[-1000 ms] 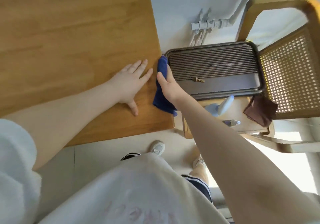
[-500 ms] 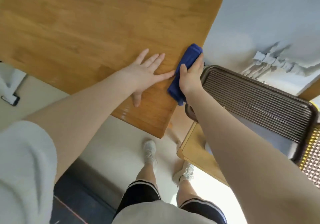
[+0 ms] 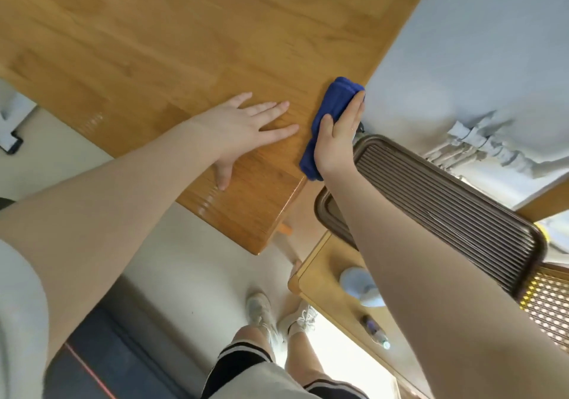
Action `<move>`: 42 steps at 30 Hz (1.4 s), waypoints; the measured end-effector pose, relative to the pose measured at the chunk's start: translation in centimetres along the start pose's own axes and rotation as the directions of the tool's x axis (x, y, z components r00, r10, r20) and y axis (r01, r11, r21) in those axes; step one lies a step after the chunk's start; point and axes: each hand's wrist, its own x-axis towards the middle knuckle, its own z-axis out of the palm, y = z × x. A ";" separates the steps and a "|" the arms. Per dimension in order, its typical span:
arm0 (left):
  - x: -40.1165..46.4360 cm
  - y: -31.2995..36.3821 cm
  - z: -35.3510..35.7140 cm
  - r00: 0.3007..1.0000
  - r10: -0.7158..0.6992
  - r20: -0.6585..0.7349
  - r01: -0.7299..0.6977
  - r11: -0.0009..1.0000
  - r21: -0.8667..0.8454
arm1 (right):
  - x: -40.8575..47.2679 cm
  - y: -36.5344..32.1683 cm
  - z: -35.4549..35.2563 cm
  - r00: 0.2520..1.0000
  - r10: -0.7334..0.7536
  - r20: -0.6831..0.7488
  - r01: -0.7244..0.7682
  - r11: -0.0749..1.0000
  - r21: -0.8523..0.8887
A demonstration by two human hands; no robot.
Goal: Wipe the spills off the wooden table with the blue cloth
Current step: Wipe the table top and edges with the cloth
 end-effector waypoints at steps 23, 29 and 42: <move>4.1 -5.1 -5.0 0.960 0.015 -0.280 -0.100 0.951 -0.292 | 5.8 -1.8 -0.4 0.978 0.020 -0.207 -0.082 0.952 -0.295; 9.6 -8.2 -9.4 0.952 -0.051 -0.303 -0.079 0.913 -0.401 | 5.2 -1.6 0.3 0.969 0.027 -0.246 -0.102 0.949 -0.297; 16.9 -11.2 -13.7 0.948 -0.021 -0.317 -0.084 0.946 -0.313 | 14.2 -3.3 -4.2 0.979 -0.136 -0.151 0.081 0.943 -0.322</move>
